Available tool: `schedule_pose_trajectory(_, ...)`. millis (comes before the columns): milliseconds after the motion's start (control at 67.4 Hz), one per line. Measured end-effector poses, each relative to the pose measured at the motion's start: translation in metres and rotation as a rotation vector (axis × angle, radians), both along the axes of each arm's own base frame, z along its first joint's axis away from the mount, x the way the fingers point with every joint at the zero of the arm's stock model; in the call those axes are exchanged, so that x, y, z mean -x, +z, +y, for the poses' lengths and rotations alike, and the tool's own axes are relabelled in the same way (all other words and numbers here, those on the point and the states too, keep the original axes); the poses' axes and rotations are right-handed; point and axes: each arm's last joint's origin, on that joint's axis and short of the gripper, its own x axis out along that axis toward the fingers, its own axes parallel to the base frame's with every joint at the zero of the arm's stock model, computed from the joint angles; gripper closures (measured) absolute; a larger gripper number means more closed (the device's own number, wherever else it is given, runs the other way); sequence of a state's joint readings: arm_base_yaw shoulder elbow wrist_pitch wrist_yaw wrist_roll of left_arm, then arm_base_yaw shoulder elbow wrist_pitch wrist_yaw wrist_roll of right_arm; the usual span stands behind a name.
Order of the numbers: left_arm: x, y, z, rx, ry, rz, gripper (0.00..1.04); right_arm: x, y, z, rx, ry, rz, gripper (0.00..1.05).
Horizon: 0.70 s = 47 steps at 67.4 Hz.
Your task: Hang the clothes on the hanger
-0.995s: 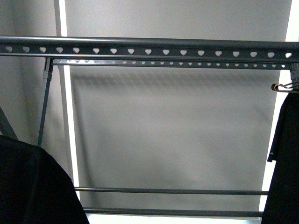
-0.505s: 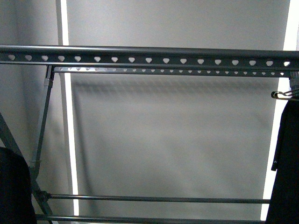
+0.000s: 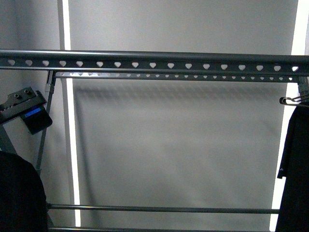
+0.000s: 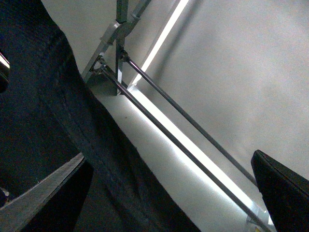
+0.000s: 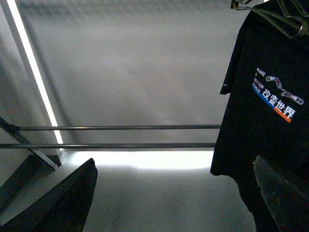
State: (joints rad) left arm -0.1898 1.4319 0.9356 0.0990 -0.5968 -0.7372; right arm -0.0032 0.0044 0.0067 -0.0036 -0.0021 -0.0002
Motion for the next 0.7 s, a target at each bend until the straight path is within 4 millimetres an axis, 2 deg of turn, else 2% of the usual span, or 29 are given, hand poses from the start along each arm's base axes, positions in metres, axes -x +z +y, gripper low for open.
schedule_pose_trajectory(223, -0.026, 0.005, 0.011, 0.022, 0.080, -0.006, 0.07, 0.000, 0.000, 0.000, 0.000, 0.000, 0.000, 0.07)
schedule_pose_trajectory(327, -0.031, 0.003, 0.016, 0.022, 0.107, 0.017, 0.07, 0.000, 0.000, 0.000, 0.000, 0.000, 0.000, 0.07)
schedule_pose_trajectory(653, -0.037, -0.003, 0.026, 0.017, 0.141, 0.047, 0.59, 0.000, 0.000, 0.000, 0.000, 0.000, 0.000, 0.07)
schedule_pose_trajectory(698, -0.037, -0.003, 0.026, 0.019, 0.138, 0.044, 0.68, 0.000, 0.000, 0.000, 0.000, 0.000, 0.000, 0.07)
